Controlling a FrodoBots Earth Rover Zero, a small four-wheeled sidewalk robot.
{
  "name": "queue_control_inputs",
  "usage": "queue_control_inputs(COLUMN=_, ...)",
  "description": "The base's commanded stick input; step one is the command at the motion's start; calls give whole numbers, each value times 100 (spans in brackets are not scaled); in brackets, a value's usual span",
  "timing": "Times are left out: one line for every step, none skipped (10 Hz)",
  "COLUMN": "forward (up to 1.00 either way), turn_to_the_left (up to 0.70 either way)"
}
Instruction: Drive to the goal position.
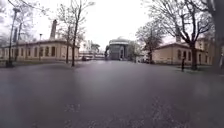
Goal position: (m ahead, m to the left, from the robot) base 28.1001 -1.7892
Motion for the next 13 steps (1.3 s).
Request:
queue_control_inputs(forward=100, turn_to_the_left=0)
queue_control_inputs(forward=100, turn_to_the_left=0)
queue_control_inputs(forward=100, turn_to_the_left=0)
queue_control_inputs(forward=100, turn_to_the_left=0)
queue_control_inputs(forward=100, turn_to_the_left=0)
queue_control_inputs(forward=100, turn_to_the_left=0)
queue_control_inputs(forward=100, turn_to_the_left=0)
queue_control_inputs(forward=100, turn_to_the_left=0)
queue_control_inputs(forward=100, turn_to_the_left=0)
queue_control_inputs(forward=100, turn_to_the_left=0)
queue_control_inputs(forward=100, turn_to_the_left=-10)
queue_control_inputs(forward=100, turn_to_the_left=-33)
queue_control_inputs(forward=100, turn_to_the_left=-40)
